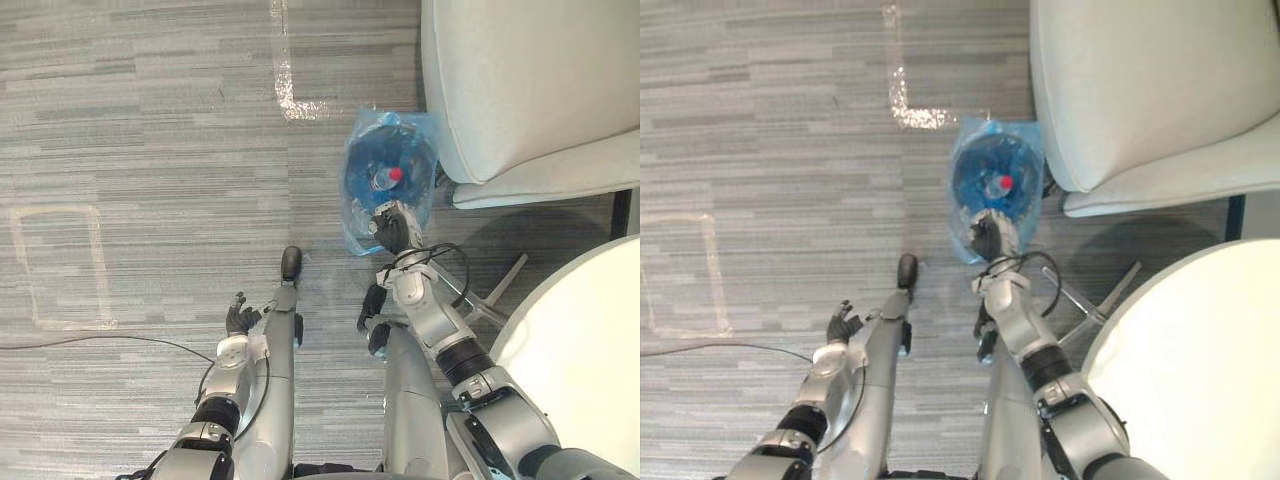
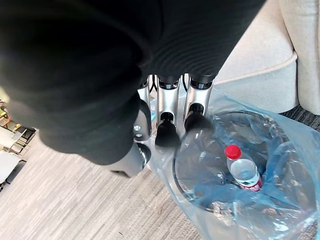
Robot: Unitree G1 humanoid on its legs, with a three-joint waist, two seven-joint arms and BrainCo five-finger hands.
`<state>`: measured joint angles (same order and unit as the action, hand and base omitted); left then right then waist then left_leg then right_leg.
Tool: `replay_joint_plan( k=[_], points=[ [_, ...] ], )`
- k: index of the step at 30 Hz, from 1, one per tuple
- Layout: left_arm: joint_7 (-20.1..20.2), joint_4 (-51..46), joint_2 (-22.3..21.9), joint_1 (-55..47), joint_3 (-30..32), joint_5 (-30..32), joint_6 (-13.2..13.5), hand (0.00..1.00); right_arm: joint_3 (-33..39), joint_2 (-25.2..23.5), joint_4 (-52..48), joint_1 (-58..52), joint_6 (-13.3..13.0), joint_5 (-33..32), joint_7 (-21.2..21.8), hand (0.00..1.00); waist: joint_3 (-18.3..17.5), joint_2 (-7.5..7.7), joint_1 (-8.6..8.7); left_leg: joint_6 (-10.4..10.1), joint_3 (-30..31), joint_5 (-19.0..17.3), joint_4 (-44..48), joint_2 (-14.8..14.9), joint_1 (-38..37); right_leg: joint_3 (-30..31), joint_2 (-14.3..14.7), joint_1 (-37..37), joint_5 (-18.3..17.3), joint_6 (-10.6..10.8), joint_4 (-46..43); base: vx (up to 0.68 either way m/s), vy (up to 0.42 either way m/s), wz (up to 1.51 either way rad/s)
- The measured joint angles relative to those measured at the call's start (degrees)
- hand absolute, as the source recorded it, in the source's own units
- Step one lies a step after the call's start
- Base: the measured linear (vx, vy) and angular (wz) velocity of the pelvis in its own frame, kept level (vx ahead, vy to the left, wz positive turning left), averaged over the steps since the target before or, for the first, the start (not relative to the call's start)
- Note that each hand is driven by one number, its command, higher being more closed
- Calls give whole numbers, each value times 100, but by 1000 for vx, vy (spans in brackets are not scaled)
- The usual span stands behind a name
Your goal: Gather rubbish on tea table into small bin, then transfer packed bag to large trash can.
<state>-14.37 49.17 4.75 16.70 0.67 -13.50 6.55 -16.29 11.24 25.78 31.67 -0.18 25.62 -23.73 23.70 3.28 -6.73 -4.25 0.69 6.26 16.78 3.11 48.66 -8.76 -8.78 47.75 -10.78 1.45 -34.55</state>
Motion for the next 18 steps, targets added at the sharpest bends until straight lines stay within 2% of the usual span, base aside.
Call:
replay_joint_plan(
  k=[10, 18],
  points=[
    [-66, 137, -8, 103, 16, -11, 63, 0, 110, -20, 1161, 564, 289, 817, -297, 0, -56, -9, -4, -3, 23, -4, 35, 41, 230, -16, 55, 169, 50, -3, 84, 4, -22, -1],
    [-189, 343, -35, 511, 256, -24, 121, 0, 362, -95, 2075, 1365, 419, 814, -352, 0, -68, -15, -121, -15, 141, -74, 528, 55, 1070, -22, 69, 896, 34, -33, -262, -1, -12, 0]
  ],
)
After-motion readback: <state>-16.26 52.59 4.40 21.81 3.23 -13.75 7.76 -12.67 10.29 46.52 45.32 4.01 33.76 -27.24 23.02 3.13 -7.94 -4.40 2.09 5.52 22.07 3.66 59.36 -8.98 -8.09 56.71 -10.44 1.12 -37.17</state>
